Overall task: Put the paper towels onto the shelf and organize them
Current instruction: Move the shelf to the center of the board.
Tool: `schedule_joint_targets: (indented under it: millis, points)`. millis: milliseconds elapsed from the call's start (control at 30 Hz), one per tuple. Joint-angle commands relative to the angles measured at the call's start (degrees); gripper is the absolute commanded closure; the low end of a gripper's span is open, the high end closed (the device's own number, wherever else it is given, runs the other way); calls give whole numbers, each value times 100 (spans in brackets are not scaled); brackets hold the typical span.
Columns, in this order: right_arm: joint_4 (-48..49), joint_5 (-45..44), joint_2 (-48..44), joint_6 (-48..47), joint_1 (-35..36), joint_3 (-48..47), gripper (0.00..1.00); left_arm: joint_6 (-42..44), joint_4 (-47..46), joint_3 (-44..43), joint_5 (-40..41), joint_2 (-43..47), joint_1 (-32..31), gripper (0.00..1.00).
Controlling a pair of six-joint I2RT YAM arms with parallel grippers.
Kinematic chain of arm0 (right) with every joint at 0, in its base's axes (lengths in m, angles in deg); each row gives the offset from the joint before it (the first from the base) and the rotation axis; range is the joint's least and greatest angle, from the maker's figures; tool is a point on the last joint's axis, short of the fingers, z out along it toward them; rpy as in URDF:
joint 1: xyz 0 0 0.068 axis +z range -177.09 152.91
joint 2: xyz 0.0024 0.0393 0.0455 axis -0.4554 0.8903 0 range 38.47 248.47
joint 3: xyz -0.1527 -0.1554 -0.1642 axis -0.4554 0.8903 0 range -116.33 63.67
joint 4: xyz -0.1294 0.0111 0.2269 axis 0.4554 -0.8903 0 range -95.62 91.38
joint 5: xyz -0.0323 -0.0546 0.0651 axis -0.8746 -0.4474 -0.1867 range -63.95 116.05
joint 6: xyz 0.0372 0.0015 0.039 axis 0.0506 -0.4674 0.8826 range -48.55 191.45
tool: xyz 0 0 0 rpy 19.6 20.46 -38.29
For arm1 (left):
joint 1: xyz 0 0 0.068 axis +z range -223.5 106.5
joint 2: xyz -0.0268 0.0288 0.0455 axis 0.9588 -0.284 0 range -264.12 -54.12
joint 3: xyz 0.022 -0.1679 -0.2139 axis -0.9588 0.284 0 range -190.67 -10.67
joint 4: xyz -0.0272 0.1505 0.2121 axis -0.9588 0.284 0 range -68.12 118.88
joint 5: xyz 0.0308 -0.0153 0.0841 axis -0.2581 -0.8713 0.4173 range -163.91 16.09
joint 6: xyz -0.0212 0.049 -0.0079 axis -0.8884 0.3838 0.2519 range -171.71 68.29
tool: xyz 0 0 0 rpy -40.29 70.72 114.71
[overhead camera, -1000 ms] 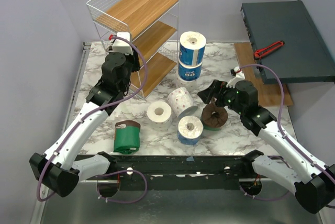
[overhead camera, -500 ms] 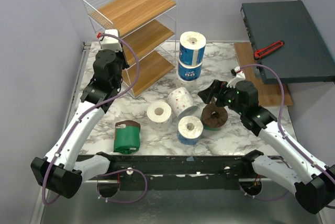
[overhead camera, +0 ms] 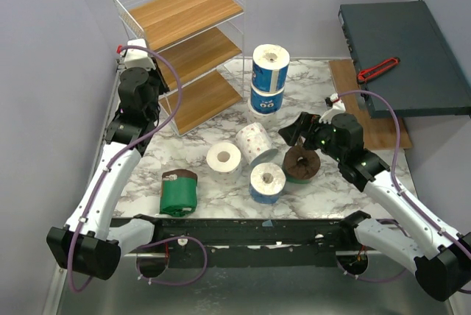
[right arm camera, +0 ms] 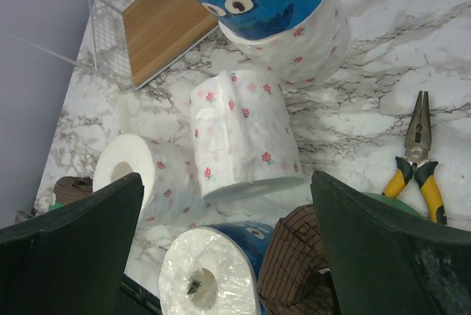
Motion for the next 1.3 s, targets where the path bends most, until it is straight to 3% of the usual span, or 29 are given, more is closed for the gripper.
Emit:
schedule_joint_targets:
  millis: [0,233,533,600,900,1267]
  points:
    - [-229,-94,-74,-95,33,-49,1,-117,76,23,102,157,169,69]
    - [-365,54,-25,-106,32,-293,1,-684,822,-185,117,455,172,39]
    - [-553,7,384,-177,176,-983,2,-1468,1673,404,-532,1612,141,24]
    - [-664,-170,444,-283,256,-1278,2,-1490,1838,621,-633,1870,136,3]
    - [-1545,-953,1234,-597,286,-3181,2,-2298,2660,1358,-412,2881,145,1]
    - [-3209,-1978,3390,-604,288,-6479,2,-3043,2824,2130,-834,3578,132,1]
